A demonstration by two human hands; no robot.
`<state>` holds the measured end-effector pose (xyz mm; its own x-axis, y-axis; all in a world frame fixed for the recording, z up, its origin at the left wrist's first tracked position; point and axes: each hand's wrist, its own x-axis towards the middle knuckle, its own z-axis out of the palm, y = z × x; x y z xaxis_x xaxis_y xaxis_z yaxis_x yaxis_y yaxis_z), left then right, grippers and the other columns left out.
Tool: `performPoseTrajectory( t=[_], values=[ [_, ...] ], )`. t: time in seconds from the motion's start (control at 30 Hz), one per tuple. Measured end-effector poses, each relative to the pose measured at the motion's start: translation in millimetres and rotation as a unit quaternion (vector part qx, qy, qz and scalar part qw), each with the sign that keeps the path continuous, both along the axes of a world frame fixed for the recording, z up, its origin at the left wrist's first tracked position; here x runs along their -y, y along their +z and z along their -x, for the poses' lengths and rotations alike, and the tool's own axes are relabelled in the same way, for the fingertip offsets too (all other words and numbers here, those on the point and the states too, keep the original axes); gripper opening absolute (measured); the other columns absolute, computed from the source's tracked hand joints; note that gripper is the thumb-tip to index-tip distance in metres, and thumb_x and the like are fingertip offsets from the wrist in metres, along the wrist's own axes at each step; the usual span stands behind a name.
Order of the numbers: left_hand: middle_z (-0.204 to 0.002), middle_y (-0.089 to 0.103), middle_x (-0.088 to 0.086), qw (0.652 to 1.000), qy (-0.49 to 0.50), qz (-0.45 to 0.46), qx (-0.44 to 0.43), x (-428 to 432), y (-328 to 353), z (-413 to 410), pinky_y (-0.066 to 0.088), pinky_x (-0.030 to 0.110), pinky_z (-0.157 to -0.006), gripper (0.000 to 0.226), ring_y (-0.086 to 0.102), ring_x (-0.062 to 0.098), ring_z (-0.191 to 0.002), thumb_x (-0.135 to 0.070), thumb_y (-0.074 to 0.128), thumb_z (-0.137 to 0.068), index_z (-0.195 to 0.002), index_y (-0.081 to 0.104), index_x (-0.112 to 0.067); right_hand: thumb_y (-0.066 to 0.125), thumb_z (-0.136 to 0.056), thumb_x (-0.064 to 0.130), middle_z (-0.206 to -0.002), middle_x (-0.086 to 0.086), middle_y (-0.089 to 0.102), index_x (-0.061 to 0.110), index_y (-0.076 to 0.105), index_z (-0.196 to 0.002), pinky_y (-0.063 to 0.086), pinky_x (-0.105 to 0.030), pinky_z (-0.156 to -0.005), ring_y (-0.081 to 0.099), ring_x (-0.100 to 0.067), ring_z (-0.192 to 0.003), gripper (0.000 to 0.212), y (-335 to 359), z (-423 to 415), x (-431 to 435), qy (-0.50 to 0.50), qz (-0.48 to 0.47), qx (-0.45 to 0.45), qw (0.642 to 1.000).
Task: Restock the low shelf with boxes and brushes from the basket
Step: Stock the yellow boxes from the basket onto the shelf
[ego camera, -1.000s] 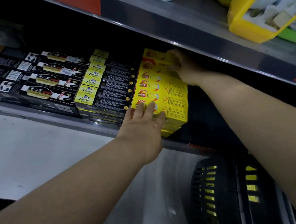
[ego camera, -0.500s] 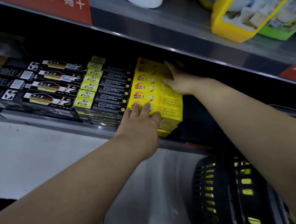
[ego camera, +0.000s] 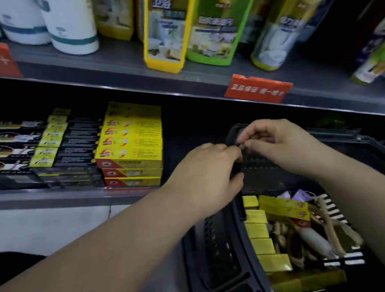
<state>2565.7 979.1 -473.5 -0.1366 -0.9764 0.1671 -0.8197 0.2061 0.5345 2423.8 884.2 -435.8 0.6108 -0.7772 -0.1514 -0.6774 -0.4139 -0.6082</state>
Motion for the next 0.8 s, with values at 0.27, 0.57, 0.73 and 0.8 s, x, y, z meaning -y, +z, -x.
performPoseTrajectory(
  t=[0.27, 0.57, 0.73, 0.8],
  values=[
    [-0.115, 0.059, -0.004, 0.994, -0.106, -0.021, 0.025, 6, -3, 101, 0.039, 0.031, -0.085, 0.023, 0.049, 0.018, -0.109, -0.029, 0.042, -0.097, -0.117, 0.052, -0.025, 0.06, -0.086, 0.002, -0.071, 0.001, 0.063, 0.019, 0.061, -0.077, 0.044, -0.012, -0.057, 0.057, -0.001, -0.061, 0.019, -54, 132, -6, -0.111, -0.114, -0.052, 0.986],
    [-0.108, 0.063, -0.01, 0.981, -0.099, -0.157, 0.053, 28, -38, 117, 0.049, 0.036, -0.082, 0.021, 0.056, 0.015, -0.101, -0.03, 0.046, -0.094, -0.113, 0.056, -0.029, 0.051, -0.093, 0.03, -0.127, -0.014, 0.055, 0.011, 0.046, -0.129, 0.038, -0.031, -0.096, 0.05, -0.028, -0.118, 0.041, -170, 213, 44, -0.039, -0.038, -0.443, 0.895],
    [-0.101, 0.063, -0.017, 0.976, -0.105, -0.186, 0.044, 35, -45, 118, 0.049, 0.034, -0.081, 0.02, 0.057, 0.009, -0.098, -0.028, 0.047, -0.092, -0.109, 0.057, -0.029, 0.053, -0.09, 0.036, -0.135, -0.016, 0.041, 0.011, 0.035, -0.136, 0.031, -0.039, -0.103, 0.042, -0.032, -0.123, 0.055, -202, 224, 60, -0.032, 0.032, -0.51, 0.859],
    [-0.101, 0.063, -0.019, 0.972, -0.114, -0.2, 0.049, 36, -48, 119, 0.048, 0.035, -0.083, 0.021, 0.055, 0.008, -0.1, -0.027, 0.046, -0.092, -0.109, 0.057, -0.029, 0.059, -0.086, 0.033, -0.129, -0.012, 0.046, 0.012, 0.043, -0.13, 0.038, -0.038, -0.098, 0.052, -0.029, -0.114, 0.051, -205, 222, 63, -0.027, 0.051, -0.504, 0.862]
  ],
)
